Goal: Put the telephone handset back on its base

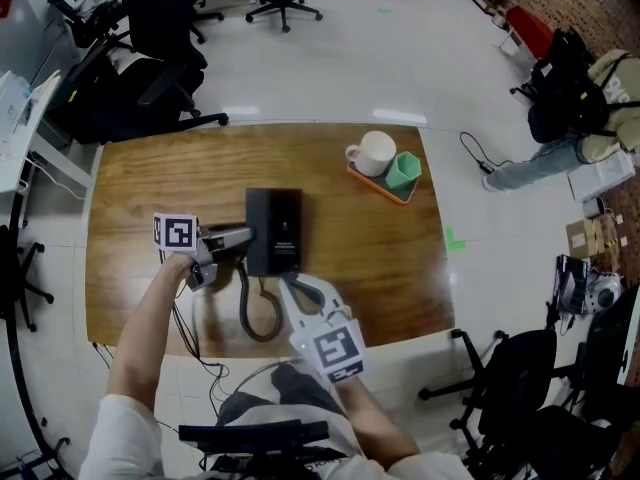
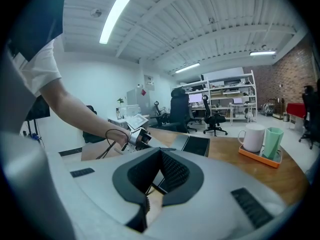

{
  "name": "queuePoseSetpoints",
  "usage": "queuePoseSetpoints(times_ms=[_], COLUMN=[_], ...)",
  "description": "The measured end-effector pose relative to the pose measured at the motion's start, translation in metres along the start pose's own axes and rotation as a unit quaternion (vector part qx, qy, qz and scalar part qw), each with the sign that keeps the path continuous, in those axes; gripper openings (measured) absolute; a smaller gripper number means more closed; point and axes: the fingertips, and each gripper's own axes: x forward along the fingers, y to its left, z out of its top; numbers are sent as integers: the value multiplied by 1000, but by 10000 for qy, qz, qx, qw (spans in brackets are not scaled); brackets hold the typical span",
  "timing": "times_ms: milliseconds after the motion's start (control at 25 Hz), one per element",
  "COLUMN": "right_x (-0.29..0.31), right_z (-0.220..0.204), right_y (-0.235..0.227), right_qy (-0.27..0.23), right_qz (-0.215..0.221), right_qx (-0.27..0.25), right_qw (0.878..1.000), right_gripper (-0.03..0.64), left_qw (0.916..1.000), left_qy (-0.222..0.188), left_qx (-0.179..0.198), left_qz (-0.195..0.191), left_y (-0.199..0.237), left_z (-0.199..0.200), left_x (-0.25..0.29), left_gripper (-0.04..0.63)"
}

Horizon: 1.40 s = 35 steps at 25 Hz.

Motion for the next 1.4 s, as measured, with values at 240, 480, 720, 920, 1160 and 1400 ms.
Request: queuePoseSetpoints(times_ms=[240,480,720,920,1160,1400], right_x=[-3,-9,-23,-45,-71,-93], right_z=[-6,-8,-3,7,11,26], right_y=[2,11,21,34,61,102], right_qy=[54,34,-126,-335,-450,-690], right_qz=[56,79,7,-188,-217,-253], right_qx=[-121,-124,-163,-114,-421,-428], right_qw=[9999,9999,9998,9992,9979,9964], right_gripper=[5,5,5,5,5,5], left_qw=[9975,9936,9829,9748,9636,9464], left_qy=[-209,-771,-1370,-1466,-1597,-1785], left_qx=[672,819,1161,1387,1794,2442], left_qz=[-27,52,-416,-955,-1172,-1135], left_y=[-4,-20,-73,-123,-178,-229], left_z=[13,23,24,-2,-38,-77], left_x=[-8,-32,-57,-70,-91,-126], left_gripper=[137,70,15,2,2,2])
